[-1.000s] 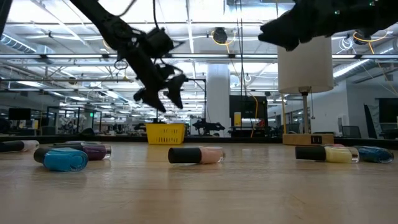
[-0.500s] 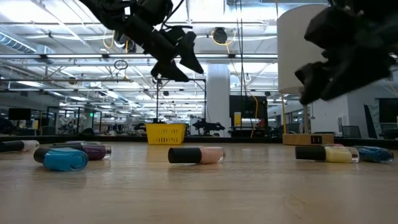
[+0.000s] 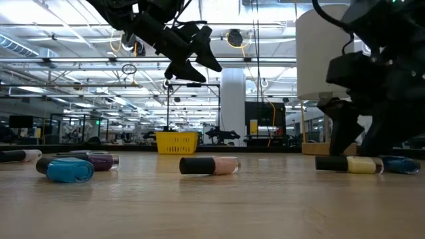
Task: Pick & Place Nail Polish
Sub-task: Put the dark pink nail polish bottle into the yellow bin
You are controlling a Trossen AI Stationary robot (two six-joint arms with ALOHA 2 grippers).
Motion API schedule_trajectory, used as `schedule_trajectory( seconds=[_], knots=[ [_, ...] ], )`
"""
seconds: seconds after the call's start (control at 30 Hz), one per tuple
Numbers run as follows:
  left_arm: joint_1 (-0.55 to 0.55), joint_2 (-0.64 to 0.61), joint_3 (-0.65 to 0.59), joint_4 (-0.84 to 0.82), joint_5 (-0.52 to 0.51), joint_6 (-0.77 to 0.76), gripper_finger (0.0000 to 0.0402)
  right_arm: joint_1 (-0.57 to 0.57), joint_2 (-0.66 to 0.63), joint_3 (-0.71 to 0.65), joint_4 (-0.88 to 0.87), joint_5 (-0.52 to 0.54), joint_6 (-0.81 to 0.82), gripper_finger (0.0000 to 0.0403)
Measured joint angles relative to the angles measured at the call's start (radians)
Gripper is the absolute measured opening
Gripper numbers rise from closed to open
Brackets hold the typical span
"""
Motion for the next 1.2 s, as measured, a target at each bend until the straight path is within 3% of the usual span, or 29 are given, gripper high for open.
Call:
schedule_trajectory(
  seconds=[0.23, 0.47, 0.7, 0.9, 1.2],
  knots=[
    [0.000, 0.000, 0.000, 0.010, -0.011, 0.003, 0.0324, -0.019, 0.029, 0.000, 0.006, -0.018, -0.009, 0.0189],
    [0.001, 0.000, 0.000, 0.009, -0.019, 0.004, 0.0324, -0.057, 0.030, 0.000, 0.001, -0.077, -0.010, 0.0117],
    [0.001, 0.000, 0.000, 0.009, -0.019, 0.002, 0.0324, -0.082, 0.029, 0.001, 0.012, -0.061, -0.012, 0.0050],
    [0.000, 0.000, 0.000, 0.006, -0.019, 0.002, 0.0324, -0.099, 0.032, -0.002, 0.081, -0.066, -0.002, 0.0047],
    [0.000, 0.000, 0.000, 0.003, -0.019, 0.000, 0.0324, -0.127, -0.026, -0.002, 0.375, -0.094, -0.080, 0.0047]
  ],
)
